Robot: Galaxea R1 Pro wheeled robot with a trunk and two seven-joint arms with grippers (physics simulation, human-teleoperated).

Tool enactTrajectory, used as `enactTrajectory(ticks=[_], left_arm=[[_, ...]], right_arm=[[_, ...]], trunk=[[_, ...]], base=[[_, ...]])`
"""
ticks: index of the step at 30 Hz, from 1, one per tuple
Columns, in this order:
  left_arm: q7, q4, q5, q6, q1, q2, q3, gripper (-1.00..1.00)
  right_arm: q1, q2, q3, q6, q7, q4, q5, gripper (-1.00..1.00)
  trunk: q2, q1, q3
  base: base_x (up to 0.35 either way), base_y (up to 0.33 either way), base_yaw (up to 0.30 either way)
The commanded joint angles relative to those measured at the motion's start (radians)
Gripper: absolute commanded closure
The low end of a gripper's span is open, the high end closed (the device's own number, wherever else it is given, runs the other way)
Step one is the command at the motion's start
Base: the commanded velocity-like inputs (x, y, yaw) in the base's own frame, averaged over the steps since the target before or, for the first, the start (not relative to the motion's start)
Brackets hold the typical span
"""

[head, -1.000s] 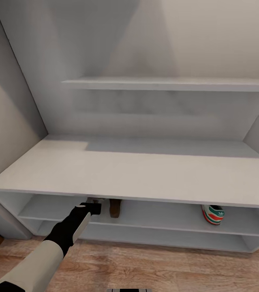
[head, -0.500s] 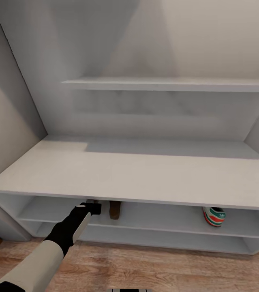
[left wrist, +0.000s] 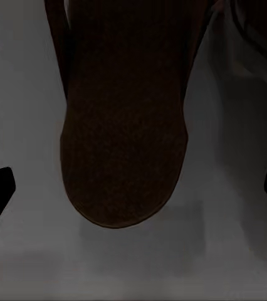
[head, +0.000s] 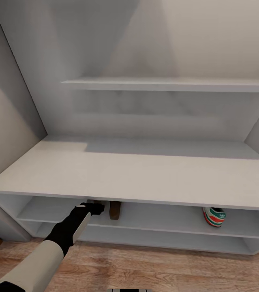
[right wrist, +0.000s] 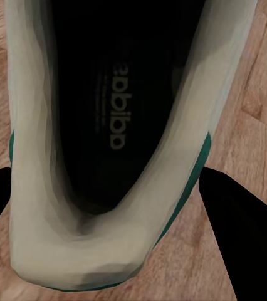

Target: Pick up the two gym shoes and the two sandals from the corridor floor and place them onto the hallstand (shoe rack) in the corridor, making sure they are on the rack and not on the floor. Arrange them so the two gym shoes are next to each other and the two sandals are next to each other.

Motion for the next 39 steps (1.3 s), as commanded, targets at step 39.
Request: enactTrajectory(ticks=[39], left_arm=[[0.021, -0.003, 0.009, -0.016, 0.001, 0.003, 0.0, -1.0]], right_arm=[[0.0, 0.0, 0.004, -0.003, -0.002, -0.001, -0.01, 1.0]], trunk=[[0.0, 0.0, -0.001]], base=[[-0.222, -0.07, 0.0]])
